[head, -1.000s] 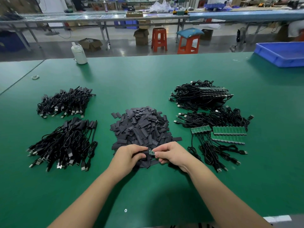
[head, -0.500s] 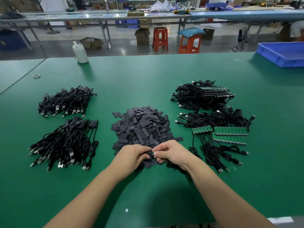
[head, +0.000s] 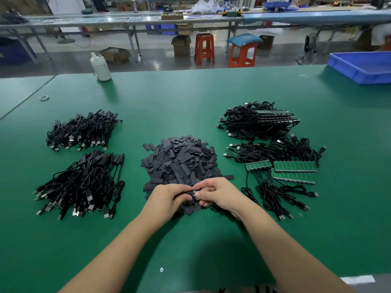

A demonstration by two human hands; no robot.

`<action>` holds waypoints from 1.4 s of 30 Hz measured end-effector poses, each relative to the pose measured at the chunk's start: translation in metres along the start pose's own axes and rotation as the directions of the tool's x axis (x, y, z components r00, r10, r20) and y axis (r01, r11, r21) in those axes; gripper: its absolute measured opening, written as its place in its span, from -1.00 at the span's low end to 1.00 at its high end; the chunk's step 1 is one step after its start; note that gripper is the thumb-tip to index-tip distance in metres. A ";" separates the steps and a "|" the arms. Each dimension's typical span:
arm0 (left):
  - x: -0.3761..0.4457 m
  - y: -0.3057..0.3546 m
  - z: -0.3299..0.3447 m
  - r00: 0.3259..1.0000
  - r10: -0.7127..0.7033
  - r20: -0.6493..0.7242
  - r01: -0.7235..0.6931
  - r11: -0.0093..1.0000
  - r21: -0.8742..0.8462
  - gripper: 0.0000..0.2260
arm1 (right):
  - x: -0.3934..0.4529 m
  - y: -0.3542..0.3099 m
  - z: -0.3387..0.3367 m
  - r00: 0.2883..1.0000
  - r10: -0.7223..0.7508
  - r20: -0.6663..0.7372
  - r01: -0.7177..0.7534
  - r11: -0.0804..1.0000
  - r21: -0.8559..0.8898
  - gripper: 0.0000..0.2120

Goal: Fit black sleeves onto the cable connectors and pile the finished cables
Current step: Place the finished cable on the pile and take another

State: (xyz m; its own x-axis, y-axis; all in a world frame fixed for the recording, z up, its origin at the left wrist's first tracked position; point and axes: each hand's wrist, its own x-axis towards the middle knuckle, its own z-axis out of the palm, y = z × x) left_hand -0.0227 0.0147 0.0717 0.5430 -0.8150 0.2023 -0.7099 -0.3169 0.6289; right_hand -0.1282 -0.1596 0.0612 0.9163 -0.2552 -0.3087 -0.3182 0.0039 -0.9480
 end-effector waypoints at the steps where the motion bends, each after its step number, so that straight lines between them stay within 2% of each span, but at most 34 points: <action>1: 0.000 0.000 -0.001 1.000 -0.001 -0.011 0.001 1.000 -0.008 -0.81 | 0.000 -0.001 0.000 1.000 0.012 0.004 -0.012 1.000 -0.009 -0.91; 5: 0.000 -0.002 -0.003 1.000 -0.008 -0.025 0.007 1.000 -0.025 -0.80 | -0.002 -0.004 -0.001 0.999 0.033 0.021 -0.031 0.997 -0.070 -0.90; 10: 0.002 -0.001 -0.006 0.990 0.130 0.052 -0.133 0.988 0.074 -0.79 | -0.005 -0.006 -0.003 0.998 0.054 0.024 -0.051 0.990 -0.134 -0.84; 16: 0.003 0.001 -0.003 0.999 0.036 0.008 -0.036 0.999 -0.003 -0.75 | -0.006 -0.006 -0.005 0.999 0.027 0.030 -0.024 0.995 -0.095 -0.85; 21: 0.001 0.003 0.002 1.000 0.013 0.004 -0.013 1.000 -0.003 -0.77 | -0.008 -0.008 -0.002 0.999 0.014 0.034 -0.011 0.996 -0.094 -0.85; 28: -0.004 0.006 0.003 0.998 0.058 -0.029 -0.059 0.998 -0.032 -0.81 | -0.009 -0.010 0.000 0.999 0.028 0.034 -0.025 0.996 -0.086 -0.87; 33: -0.003 0.008 0.008 0.991 0.134 0.017 -0.135 0.989 0.065 -0.80 | -0.009 -0.004 -0.002 0.998 0.058 0.033 -0.053 0.990 -0.132 -0.88; 38: -0.002 0.009 0.010 0.990 0.136 0.025 -0.137 0.984 0.111 -0.80 | -0.011 -0.002 -0.003 0.997 0.070 0.015 -0.069 0.993 -0.094 -0.87; 42: -0.004 0.011 0.010 0.994 0.098 -0.054 -0.098 0.995 0.011 -0.82 | -0.011 -0.003 -0.003 0.997 0.079 0.019 -0.079 0.997 0.014 -0.90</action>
State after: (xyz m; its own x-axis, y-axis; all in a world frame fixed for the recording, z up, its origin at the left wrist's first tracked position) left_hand -0.0369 0.0092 0.0699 0.4944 -0.8145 0.3035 -0.7644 -0.2413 0.5979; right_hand -0.1376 -0.1593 0.0680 0.8928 -0.2358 -0.3838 -0.3863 0.0377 -0.9216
